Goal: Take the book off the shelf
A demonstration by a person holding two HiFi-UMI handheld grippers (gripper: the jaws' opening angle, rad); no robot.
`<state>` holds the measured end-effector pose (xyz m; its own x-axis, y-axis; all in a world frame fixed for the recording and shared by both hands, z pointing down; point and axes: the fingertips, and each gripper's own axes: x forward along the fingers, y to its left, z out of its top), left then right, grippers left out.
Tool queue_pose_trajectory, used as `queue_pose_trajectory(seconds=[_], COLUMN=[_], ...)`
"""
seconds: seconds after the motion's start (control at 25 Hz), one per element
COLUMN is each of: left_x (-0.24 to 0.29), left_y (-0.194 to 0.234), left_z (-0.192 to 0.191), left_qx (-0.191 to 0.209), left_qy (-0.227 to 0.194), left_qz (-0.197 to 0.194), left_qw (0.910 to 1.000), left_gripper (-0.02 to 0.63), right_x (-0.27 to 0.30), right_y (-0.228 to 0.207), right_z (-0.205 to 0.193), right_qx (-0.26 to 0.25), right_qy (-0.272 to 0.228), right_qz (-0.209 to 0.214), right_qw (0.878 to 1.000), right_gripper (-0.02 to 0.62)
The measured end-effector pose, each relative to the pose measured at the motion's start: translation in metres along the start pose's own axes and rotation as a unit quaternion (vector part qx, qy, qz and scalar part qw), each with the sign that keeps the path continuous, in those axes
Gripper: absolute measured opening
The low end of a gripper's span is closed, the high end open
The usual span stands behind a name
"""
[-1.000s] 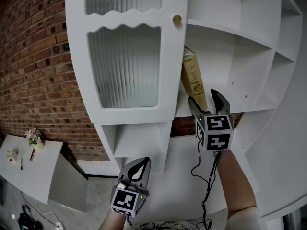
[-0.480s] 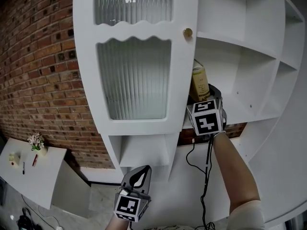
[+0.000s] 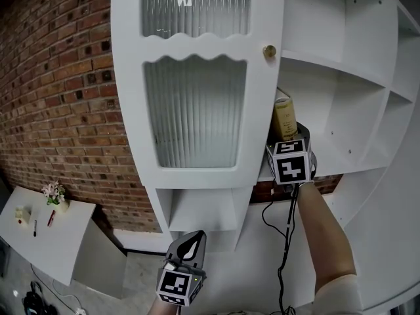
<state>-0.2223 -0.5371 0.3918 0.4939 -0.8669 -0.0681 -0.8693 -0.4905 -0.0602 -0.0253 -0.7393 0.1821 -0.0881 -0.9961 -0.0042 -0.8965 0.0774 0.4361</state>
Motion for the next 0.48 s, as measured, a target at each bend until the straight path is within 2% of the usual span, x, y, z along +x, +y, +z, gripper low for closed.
queue_pose_trajectory(seconds=[0.28, 0.48], left_x=[-0.013, -0.025], left_y=[-0.002, -0.015], left_z=[-0.001, -0.003], left_qx=[0.001, 0.000], left_qy=[0.003, 0.012], left_qz=[0.018, 0.025], left_qw=[0.9998, 0.9996], left_gripper=[0.015, 0.015], right_x=[-0.014, -0.046], right_y=[-0.007, -0.011], right_z=[0.002, 0.010], right_qx=[-0.009, -0.007], right_qy=[-0.010, -0.045], right_qz=[-0.009, -0.018], right_qw=[1.000, 0.999], right_gripper=[0.236, 0.236])
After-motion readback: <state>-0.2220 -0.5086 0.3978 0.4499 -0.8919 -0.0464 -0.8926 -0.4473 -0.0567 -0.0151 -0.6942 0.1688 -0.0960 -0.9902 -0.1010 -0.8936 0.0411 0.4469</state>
